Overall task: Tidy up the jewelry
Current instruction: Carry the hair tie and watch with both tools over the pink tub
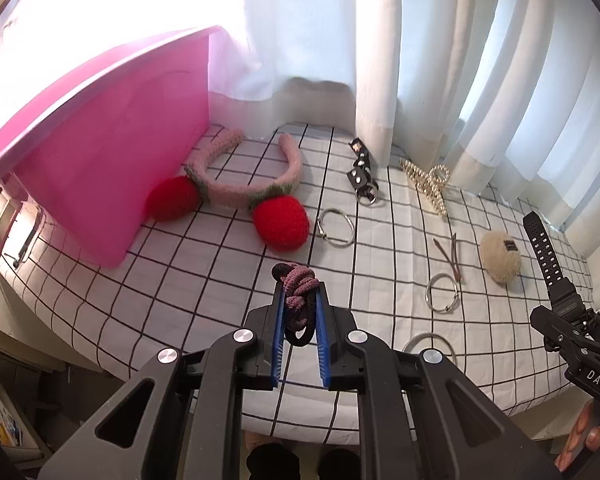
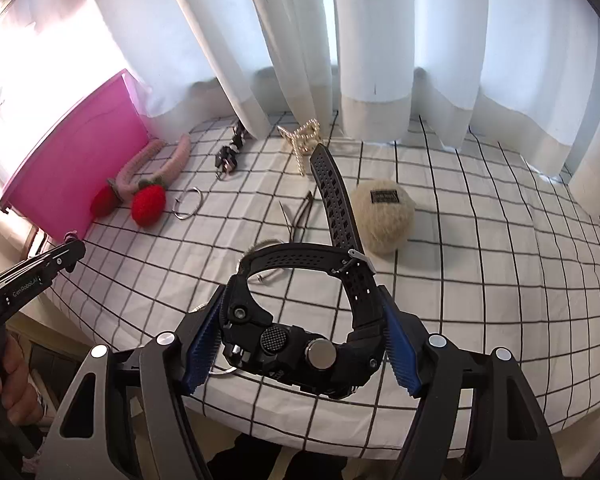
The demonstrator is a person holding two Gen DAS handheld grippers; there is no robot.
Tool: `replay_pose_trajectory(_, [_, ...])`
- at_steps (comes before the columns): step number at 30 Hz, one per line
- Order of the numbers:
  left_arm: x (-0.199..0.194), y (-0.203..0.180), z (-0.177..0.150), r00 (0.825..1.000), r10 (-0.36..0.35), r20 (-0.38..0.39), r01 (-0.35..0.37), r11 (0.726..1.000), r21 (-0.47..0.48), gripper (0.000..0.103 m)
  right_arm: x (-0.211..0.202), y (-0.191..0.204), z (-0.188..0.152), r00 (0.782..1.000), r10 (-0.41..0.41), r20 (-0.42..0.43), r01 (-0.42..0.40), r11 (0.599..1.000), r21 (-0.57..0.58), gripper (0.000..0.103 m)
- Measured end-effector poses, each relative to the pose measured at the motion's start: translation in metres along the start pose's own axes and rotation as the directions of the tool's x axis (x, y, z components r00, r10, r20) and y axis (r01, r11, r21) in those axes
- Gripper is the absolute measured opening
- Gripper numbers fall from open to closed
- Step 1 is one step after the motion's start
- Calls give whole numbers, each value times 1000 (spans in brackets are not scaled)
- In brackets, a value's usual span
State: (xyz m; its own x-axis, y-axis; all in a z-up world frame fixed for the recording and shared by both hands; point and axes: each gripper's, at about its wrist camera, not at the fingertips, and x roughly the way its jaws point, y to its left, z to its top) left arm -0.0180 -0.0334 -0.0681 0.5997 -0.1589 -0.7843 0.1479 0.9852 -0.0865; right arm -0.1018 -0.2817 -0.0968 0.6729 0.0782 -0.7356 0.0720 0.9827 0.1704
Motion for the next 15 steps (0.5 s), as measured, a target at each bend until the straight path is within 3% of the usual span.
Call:
replay_pose_trajectory(8, [-52,34,57,987,14,161,-8,999,-37,14,-21,57,77,983,134,122,-126,990,-70,69])
replay_pose_trajectory(15, [-82,102,109,967,106,231,-84,991,-100,14,-7,147,153,939,312,144,-281,938,-201,69])
